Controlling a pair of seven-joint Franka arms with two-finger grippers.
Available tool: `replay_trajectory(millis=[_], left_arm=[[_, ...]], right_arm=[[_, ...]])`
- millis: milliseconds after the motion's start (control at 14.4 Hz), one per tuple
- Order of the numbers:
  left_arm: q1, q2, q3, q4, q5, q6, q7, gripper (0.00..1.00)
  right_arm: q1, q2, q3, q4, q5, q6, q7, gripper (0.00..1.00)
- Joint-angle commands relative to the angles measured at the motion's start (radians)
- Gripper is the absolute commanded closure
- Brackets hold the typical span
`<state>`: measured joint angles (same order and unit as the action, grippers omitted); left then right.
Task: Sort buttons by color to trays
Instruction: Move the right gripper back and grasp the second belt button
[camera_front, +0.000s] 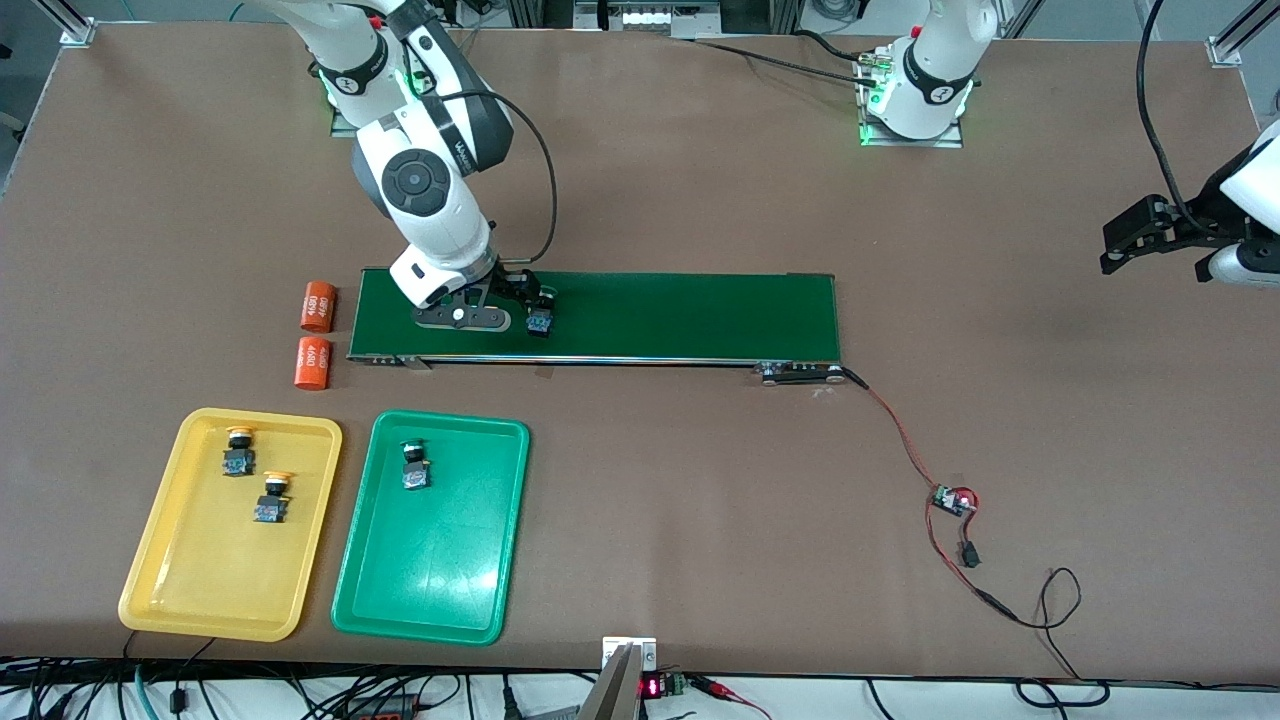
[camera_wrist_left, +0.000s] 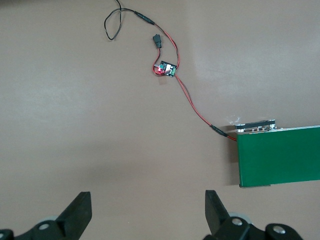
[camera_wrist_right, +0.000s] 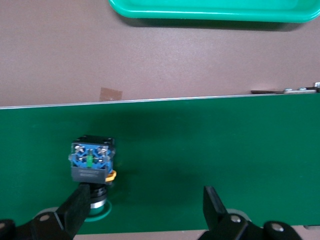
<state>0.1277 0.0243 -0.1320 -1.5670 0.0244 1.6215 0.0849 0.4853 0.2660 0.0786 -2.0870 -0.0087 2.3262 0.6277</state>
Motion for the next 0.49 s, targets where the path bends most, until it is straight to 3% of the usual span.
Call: replay_trajectory(millis=[0, 208, 416], left_arm=[[0.003, -0.004, -0.003, 0.004, 0.009, 0.001, 0.010, 0.00], [0.004, 0.002, -0.003, 0.007, 0.008, 0.005, 0.010, 0.00], [0.006, 0.002, -0.003, 0.005, 0.008, 0.003, 0.010, 0.00]], right_arm=[[0.002, 0.002, -0.005, -0.019, -0.001, 0.048, 0.004, 0.00], [-0.005, 0.022, -0.005, -0.018, -0.013, 0.074, -0.121, 0.00], [-0.007, 0.030, -0.005, -0.018, -0.013, 0.078, -0.121, 0.00]])
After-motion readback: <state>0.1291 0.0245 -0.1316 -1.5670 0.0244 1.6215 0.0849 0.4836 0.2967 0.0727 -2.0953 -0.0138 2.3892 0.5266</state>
